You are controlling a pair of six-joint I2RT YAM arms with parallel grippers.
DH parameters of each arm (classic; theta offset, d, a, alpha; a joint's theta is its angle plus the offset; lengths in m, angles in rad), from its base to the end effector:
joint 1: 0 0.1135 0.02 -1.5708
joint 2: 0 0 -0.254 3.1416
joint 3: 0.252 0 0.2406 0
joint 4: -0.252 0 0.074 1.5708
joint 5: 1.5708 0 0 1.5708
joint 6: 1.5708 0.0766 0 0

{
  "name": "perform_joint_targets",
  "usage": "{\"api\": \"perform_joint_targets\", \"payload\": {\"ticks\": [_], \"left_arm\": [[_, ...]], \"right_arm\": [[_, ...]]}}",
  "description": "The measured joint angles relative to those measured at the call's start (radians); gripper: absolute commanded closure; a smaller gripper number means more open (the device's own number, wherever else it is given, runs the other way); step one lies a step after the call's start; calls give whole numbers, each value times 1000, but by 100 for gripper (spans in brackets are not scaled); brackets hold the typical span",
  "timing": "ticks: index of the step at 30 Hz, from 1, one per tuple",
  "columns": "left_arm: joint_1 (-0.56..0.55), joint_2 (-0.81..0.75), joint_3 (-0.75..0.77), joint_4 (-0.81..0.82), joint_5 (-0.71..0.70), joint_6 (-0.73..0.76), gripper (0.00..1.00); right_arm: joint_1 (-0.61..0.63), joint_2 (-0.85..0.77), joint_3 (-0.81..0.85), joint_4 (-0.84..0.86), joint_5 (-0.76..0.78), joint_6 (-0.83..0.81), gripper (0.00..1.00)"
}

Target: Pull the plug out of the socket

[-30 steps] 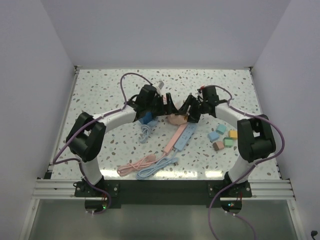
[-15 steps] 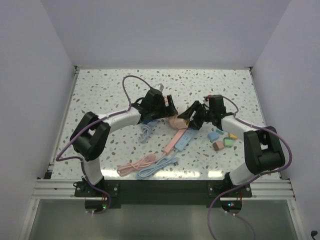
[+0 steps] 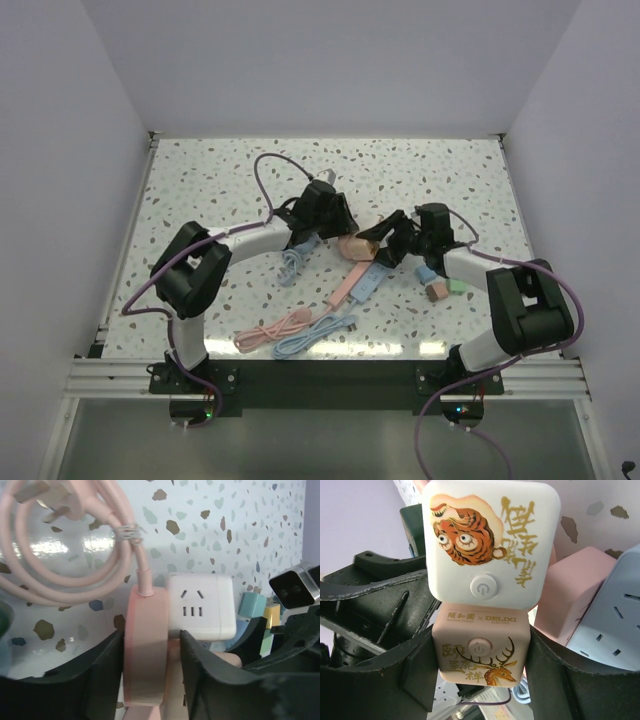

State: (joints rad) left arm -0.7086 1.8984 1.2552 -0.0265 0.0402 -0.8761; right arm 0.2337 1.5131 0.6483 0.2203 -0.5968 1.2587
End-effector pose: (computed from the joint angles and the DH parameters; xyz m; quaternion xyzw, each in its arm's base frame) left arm 0.3337 -0.2901 0.1688 -0.0666 0.8976 -0.3227 0.2928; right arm 0.2935 0.1141 0.1462 0.3048 0.8097 0.4830 0.1350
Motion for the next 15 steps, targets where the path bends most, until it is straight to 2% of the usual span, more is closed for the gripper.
{"api": "perform_joint_targets", "payload": {"ticks": [7, 8, 11, 15], "left_arm": [[-3, 0, -1, 13, -33, 6, 91], [-3, 0, -1, 11, -34, 7, 100], [-5, 0, -3, 8, -38, 8, 100], [-13, 0, -5, -1, -48, 9, 100]], "right_arm": [[-3, -1, -5, 27, 3, 46, 100], [-3, -1, -5, 26, 3, 47, 100], [-3, -2, 3, -2, 2, 38, 100], [-6, -29, 47, -145, 8, -34, 100]]}}
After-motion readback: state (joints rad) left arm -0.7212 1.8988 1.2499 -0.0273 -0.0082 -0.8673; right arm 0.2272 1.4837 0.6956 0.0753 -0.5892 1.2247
